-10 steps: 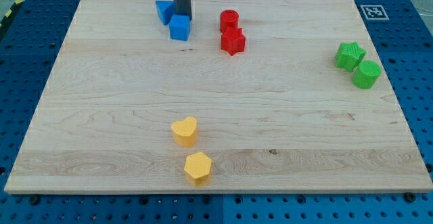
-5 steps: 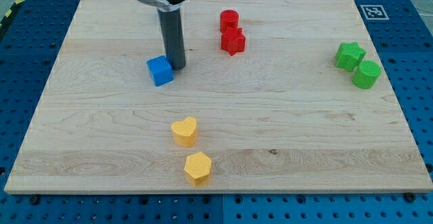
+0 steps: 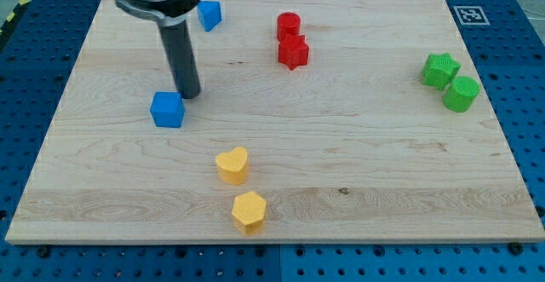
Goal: Move the blue cube left to the yellow blocks
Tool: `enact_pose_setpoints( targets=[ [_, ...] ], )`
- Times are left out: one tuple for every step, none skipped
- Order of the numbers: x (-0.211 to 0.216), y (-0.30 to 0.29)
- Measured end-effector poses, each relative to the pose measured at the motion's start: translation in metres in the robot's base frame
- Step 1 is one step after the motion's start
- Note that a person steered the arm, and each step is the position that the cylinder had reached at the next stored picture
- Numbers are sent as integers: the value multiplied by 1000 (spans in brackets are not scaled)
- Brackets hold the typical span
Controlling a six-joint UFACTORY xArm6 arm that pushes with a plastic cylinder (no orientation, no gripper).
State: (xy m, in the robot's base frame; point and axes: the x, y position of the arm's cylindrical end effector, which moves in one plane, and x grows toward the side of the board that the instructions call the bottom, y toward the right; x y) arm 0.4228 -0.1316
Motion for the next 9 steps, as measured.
enact_pose_setpoints(
  targets=[
    [49, -1],
    [103, -1],
    [123, -1],
    [97, -1],
    [68, -4],
    [63, -28],
    [66, -46],
    [93, -46],
    [115, -46]
  ],
)
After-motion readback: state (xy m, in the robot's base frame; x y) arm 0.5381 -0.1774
